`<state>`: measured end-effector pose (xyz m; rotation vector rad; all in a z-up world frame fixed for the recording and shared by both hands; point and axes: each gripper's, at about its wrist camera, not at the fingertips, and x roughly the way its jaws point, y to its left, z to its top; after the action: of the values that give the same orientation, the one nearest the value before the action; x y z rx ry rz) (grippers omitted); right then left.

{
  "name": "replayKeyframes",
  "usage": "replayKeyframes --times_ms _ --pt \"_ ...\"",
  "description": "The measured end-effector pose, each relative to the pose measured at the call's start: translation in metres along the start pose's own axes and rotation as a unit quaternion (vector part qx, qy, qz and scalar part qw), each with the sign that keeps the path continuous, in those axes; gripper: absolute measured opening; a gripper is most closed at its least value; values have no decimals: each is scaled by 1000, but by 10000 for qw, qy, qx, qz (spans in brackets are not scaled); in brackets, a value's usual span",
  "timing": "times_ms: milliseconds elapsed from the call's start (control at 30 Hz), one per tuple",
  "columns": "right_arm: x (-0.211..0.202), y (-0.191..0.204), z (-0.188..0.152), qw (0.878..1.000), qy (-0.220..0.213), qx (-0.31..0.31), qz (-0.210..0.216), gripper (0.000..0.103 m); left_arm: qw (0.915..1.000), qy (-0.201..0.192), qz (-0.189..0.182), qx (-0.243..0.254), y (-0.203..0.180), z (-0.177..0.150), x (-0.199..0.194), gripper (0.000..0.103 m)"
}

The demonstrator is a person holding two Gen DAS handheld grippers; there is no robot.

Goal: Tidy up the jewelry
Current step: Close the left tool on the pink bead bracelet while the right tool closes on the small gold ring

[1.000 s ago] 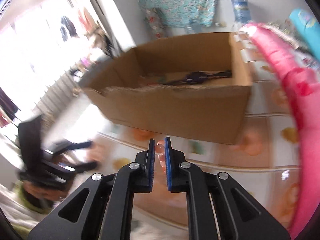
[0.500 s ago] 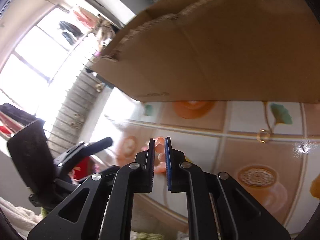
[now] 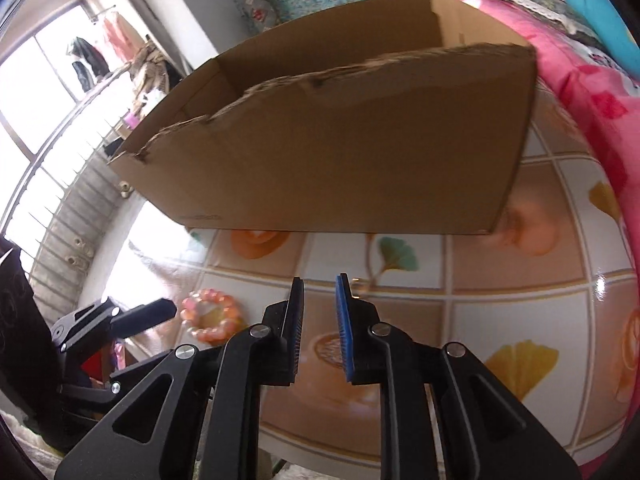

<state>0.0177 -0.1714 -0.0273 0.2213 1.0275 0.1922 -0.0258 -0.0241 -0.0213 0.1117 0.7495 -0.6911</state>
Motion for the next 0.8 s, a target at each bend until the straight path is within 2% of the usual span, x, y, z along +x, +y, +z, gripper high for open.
replayKeyframes --times_ms 100,200,267,333,400,633,800 --pt "-3 -3 0 9998 -49 -16 -214 17 9991 162 259 291 -9 -1 11 31" --pt "-4 -7 0 9996 -72 -38 -287 17 9979 304 444 346 -8 -2 19 29" --pt "-2 -8 1 9992 -82 -115 -366 17 9978 383 462 269 -5 -3 23 27" --pt "1 -15 -5 9988 -63 -242 -418 17 9972 484 519 229 -2 -4 27 20" --pt "3 -14 -9 9979 -41 -404 -497 17 9972 456 532 247 -2 -3 28 20" --pt "13 6 -13 9922 -34 -987 -756 17 9960 465 660 390 -3 -2 30 13" --pt "15 17 -12 9878 -82 -1249 -928 17 9966 464 629 269 1 -1 30 9"
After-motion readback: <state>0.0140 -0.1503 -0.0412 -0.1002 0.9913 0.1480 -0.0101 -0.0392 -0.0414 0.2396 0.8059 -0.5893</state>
